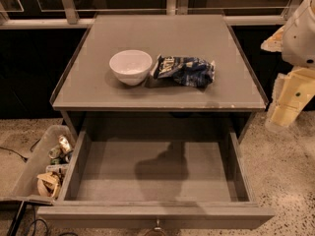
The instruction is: Place blue chip bag into top drawer
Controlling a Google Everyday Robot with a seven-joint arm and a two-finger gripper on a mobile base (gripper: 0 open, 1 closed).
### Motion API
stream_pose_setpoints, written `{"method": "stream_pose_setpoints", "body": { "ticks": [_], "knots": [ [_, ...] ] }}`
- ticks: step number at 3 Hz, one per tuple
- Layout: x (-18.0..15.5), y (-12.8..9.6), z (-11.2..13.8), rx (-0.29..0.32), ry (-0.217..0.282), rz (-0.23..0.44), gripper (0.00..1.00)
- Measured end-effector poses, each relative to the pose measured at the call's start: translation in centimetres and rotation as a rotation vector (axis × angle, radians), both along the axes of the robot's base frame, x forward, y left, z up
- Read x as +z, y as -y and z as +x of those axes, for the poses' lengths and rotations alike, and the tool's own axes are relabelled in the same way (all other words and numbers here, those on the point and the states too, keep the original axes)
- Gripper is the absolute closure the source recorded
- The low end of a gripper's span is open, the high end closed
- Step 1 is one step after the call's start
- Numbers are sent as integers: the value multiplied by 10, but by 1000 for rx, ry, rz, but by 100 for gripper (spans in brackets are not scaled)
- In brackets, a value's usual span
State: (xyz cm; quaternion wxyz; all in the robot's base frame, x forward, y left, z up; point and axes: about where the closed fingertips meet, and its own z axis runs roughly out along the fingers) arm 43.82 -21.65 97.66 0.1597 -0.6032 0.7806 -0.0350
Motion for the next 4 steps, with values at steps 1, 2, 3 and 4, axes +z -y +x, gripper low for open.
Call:
{"method": "stream_pose_setpoints", "body": {
  "ticks": [1,2,3,4],
  "knots": [
    [0,-2,7,9,9,8,0],
    [-7,-10,32,55,46,85,0],
    [-18,-16,70,102,82,193,0],
    [-31,-26,106,114,109,259,0]
  ]
}}
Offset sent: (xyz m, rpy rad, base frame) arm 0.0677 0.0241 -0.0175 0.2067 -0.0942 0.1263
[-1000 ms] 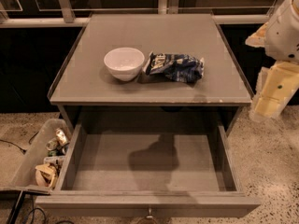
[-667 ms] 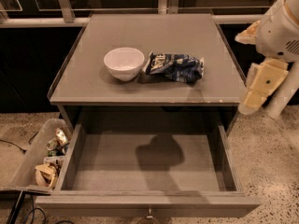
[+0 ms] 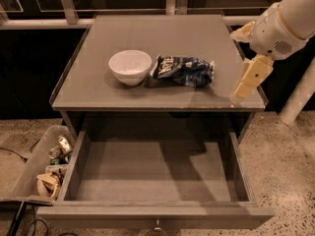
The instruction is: Place blue chip bag into top drawer
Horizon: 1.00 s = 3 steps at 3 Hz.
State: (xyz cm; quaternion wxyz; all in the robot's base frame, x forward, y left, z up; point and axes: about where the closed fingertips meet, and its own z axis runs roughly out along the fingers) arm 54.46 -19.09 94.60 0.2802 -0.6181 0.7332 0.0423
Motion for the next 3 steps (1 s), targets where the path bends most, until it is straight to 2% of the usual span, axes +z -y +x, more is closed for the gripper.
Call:
{"method": "stream_pose_setpoints", "body": {
  "ticks": [1,2,3],
  "knots": [
    [0,-1,0,1,1,2,0],
    [-13,-9,19,-2,8,6,0],
    [-38,-25,48,-6,-8,25,0]
  ]
}}
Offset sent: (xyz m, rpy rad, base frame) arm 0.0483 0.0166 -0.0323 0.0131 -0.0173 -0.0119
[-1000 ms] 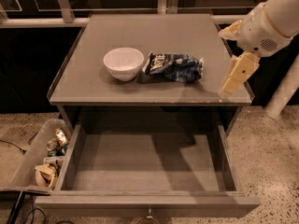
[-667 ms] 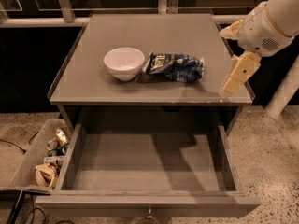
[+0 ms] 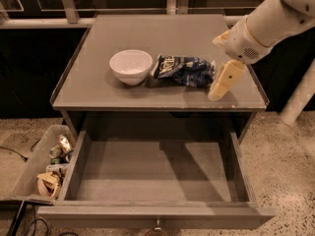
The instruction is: Place blue chip bag into top drawer
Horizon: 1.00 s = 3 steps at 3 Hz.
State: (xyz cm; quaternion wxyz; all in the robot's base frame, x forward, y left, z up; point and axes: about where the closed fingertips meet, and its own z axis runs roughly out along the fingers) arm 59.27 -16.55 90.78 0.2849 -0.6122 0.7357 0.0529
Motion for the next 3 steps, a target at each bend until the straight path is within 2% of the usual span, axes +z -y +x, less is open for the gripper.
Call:
{"method": "stream_pose_setpoints", "body": {
  "ticks": [1,2,3],
  "knots": [
    [-22,-14,25,-14,-15,12,0],
    [-56,-36,65,-34,-51,19,0],
    [-56,-37,65,-33,-52,20,0]
  ]
}}
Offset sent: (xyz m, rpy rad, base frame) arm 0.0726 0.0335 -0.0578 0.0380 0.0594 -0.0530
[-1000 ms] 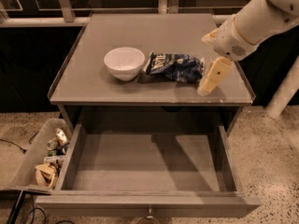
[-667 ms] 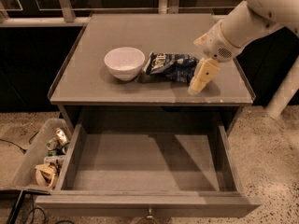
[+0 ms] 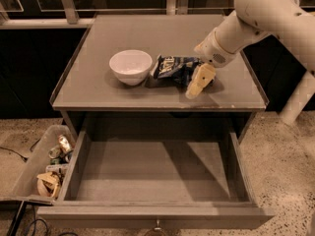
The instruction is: Place blue chip bag into top drawer
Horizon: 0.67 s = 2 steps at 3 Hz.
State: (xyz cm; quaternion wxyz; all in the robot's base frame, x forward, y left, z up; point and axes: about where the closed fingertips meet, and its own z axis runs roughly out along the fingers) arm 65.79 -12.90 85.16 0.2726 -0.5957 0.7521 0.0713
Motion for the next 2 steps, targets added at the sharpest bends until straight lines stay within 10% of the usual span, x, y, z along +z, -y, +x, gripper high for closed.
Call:
{"method": "stream_pose_setpoints", "body": {
  "ticks": [2],
  "knots": [
    [0,0,0,0,0,0,42]
  ]
}}
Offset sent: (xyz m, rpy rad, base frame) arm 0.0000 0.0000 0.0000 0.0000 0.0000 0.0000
